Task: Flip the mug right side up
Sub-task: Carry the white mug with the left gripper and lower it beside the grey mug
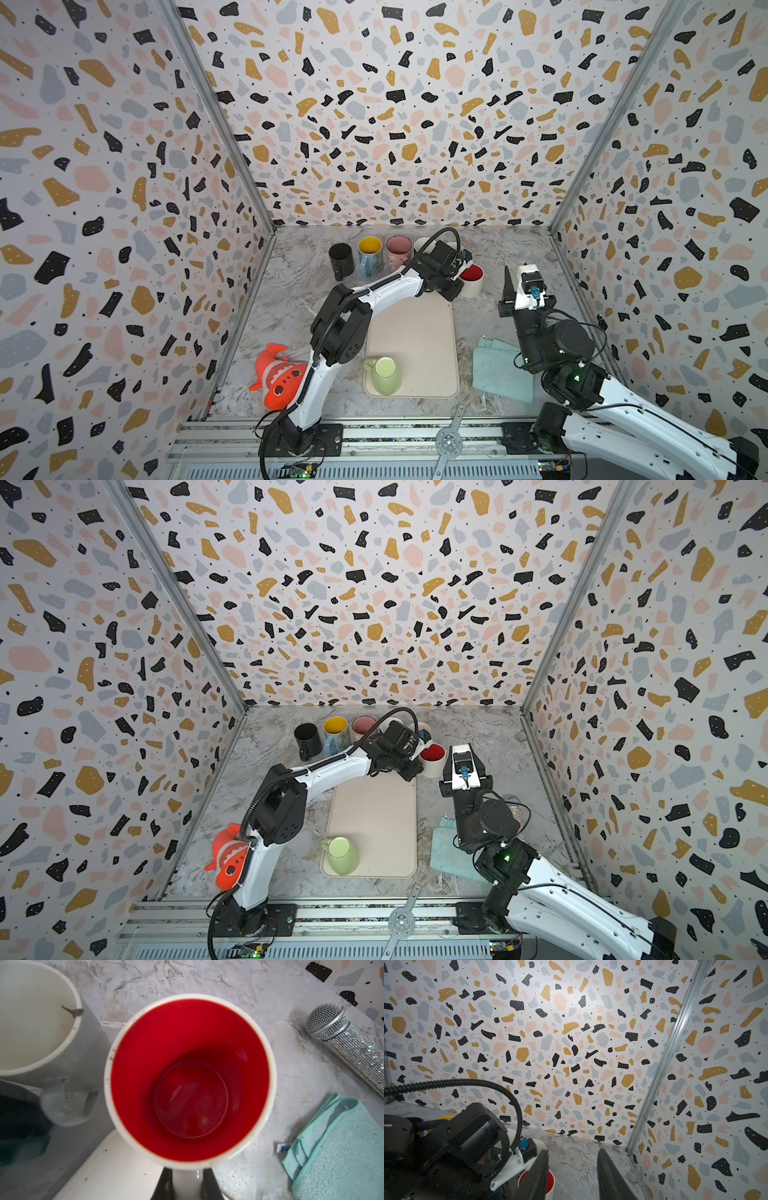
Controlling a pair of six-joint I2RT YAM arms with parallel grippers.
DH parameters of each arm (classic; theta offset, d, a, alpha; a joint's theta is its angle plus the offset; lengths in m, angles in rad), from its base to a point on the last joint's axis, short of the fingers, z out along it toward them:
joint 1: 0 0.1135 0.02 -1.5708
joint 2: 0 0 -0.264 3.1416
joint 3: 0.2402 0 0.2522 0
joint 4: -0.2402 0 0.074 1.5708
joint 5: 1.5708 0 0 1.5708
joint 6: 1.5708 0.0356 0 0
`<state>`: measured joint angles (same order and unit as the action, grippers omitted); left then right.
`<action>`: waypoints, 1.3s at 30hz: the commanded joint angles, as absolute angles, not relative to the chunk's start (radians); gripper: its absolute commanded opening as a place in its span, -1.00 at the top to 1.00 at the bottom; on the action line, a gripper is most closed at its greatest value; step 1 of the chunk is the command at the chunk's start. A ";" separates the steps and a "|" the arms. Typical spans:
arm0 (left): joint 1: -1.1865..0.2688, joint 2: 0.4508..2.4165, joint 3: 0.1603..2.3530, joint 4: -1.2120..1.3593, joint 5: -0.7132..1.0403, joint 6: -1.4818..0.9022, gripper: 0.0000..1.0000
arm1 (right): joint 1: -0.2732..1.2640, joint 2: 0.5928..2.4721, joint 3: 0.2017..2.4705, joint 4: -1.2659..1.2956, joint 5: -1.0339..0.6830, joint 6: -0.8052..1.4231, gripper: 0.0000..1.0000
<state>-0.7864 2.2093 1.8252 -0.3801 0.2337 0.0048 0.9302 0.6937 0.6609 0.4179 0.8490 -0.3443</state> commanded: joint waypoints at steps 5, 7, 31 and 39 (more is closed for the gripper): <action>-0.813 2.238 1.898 -0.215 0.206 -0.019 1.00 | 0.913 0.673 0.663 0.406 0.845 -0.310 0.17; -0.815 2.249 1.898 -0.196 0.197 -0.030 1.00 | 0.908 0.672 0.663 0.405 0.842 -0.308 0.17; -0.828 2.375 1.955 -0.114 0.100 -0.087 1.00 | 0.870 0.649 0.657 0.371 0.827 -0.287 0.13; -0.834 2.392 1.980 -0.152 0.066 -0.057 0.88 | 0.857 0.647 0.655 0.359 0.820 -0.272 0.12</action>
